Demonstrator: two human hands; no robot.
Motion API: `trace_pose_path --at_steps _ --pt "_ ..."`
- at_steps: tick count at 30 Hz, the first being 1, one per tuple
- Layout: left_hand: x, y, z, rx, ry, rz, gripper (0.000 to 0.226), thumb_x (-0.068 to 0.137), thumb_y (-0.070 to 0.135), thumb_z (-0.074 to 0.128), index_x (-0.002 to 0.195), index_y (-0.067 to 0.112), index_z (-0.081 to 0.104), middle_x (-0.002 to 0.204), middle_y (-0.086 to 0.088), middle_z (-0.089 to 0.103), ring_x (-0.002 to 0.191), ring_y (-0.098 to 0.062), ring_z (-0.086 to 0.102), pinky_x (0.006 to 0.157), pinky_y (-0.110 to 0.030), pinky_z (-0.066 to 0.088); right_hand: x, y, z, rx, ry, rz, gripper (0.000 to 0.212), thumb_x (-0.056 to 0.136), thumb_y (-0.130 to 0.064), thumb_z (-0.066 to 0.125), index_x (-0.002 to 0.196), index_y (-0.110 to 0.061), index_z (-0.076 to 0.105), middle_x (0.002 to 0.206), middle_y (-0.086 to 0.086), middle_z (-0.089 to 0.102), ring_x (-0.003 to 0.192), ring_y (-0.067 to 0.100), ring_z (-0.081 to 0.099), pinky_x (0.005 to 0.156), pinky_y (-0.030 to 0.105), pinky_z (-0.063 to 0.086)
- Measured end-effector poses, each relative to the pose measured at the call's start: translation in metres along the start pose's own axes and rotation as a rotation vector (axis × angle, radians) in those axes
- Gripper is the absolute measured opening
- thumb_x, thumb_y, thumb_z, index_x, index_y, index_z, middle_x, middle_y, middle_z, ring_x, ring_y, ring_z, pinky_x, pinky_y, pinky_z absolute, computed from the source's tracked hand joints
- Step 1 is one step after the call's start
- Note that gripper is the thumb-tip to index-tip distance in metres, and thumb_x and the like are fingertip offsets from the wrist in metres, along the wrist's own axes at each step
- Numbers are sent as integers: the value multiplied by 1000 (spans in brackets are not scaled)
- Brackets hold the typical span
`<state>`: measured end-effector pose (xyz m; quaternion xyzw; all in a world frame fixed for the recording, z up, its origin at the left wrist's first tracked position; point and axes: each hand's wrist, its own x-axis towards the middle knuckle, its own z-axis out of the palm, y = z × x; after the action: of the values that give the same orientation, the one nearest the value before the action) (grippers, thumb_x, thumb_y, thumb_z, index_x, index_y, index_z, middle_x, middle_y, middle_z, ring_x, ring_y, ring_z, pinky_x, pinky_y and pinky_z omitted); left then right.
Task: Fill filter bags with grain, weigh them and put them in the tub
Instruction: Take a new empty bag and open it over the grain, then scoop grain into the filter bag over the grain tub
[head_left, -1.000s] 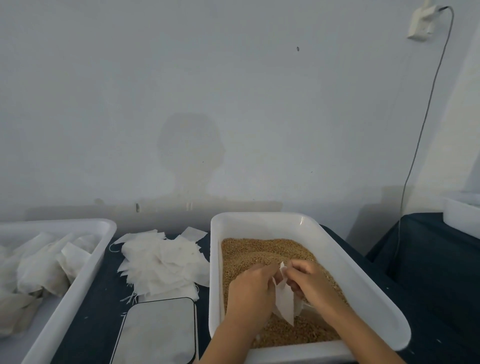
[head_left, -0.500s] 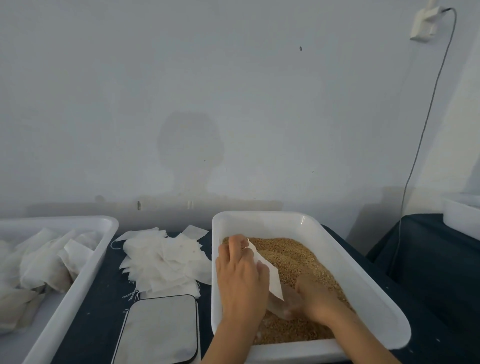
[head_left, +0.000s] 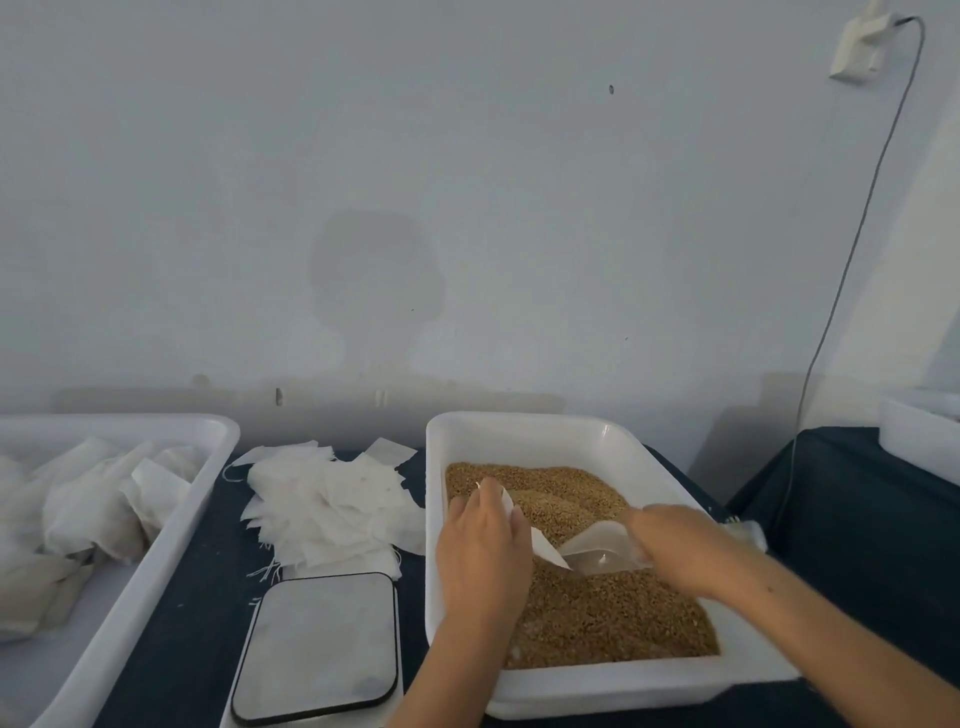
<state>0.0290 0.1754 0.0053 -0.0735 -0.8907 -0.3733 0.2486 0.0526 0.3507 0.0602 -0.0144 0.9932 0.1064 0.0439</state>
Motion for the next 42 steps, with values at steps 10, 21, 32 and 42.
trace_pose_path --at_steps 10,21,32,42 --pt "2 0 0 8 -35 -54 7 97 30 39 93 24 39 76 13 40 76 -8 37 60 -23 24 4 49 -19 414 -397 -153 9 101 -23 38 98 -18 45 95 -4 47 78 9 46 74 23 45" --pt "1 -2 1 21 -68 -70 11 97 30 40 102 22 46 77 14 41 78 -8 38 59 -23 25 15 44 -13 677 -387 -130 16 91 -20 59 102 -17 47 89 -5 50 62 2 53 61 17 46" --pt "0 -4 2 85 -164 -51 28 98 34 42 124 28 45 100 9 61 88 -8 40 67 -22 31 -2 53 -64 111 -406 -8 14 93 -27 49 104 -23 42 74 -5 59 54 9 45 48 19 36" --pt "-2 -1 0 85 -116 -63 21 100 29 31 109 21 48 76 12 42 77 -7 37 62 -20 26 2 37 -53 -531 -318 -13 21 86 -15 48 65 -17 47 65 -4 45 54 10 39 51 22 27"
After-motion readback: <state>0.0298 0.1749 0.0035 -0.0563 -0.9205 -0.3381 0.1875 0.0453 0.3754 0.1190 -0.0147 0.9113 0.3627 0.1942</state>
